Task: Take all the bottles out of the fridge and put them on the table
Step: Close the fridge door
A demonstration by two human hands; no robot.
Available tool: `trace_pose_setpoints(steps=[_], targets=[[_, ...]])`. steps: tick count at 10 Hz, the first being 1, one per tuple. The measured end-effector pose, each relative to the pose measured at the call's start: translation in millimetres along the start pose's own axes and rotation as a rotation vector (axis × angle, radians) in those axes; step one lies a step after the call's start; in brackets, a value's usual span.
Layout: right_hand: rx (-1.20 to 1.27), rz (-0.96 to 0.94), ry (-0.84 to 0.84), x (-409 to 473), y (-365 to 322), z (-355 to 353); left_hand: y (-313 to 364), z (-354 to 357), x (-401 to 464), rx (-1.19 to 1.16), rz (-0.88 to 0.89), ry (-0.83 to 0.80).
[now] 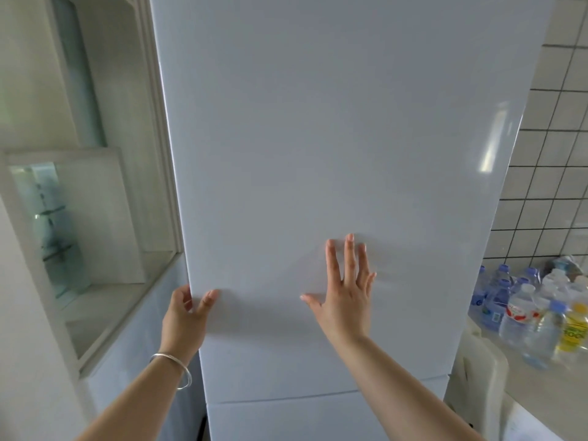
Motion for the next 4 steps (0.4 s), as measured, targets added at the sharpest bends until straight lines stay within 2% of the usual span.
trace_pose_setpoints(steps=[2,4], targets=[[-0.021,-0.080,-0.041,-4,5,-11,-3,-5,-6,0.044,-0.028,0.017],[0.077,-0.095,-0.140,-12,7,-19,10,-9,-20,0.019,-0.005,0.012]])
Point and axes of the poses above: each hand's wrist, its own x-axis towards the middle knuckle, its own z-axis out of the palm, y = z × x, the point moved 8 cm from there along x, towards the middle knuckle, and after that the axes turned 9 degrees about -y, right-handed, at the moved point
